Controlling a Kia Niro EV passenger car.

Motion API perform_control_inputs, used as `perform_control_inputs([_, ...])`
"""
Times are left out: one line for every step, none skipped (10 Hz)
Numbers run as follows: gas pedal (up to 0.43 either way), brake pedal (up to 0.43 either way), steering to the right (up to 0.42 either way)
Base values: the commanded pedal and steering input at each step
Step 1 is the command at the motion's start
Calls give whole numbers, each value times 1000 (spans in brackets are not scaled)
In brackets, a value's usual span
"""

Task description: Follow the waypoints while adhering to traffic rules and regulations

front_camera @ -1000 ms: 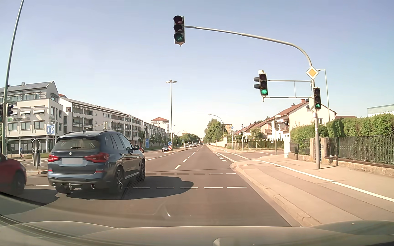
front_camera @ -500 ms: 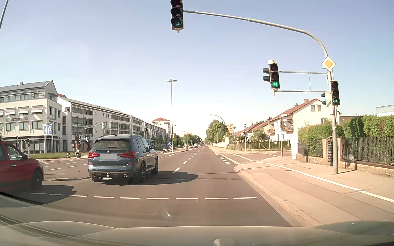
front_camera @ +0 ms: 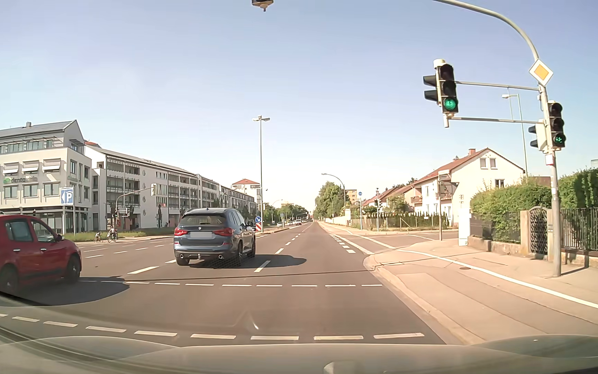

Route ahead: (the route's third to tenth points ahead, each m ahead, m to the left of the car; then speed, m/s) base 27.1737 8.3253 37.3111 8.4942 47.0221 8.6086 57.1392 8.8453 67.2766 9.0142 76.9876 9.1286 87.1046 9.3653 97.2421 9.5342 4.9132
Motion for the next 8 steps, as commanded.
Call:
perform_control_inputs([500,0,-11])
perform_control_inputs([500,0,-12])
perform_control_inputs([500,0,-12])
perform_control_inputs([500,0,-12])
perform_control_inputs([480,0,-12])
perform_control_inputs([480,0,-12])
perform_control_inputs([469,0,-12])
perform_control_inputs([469,0,-9])
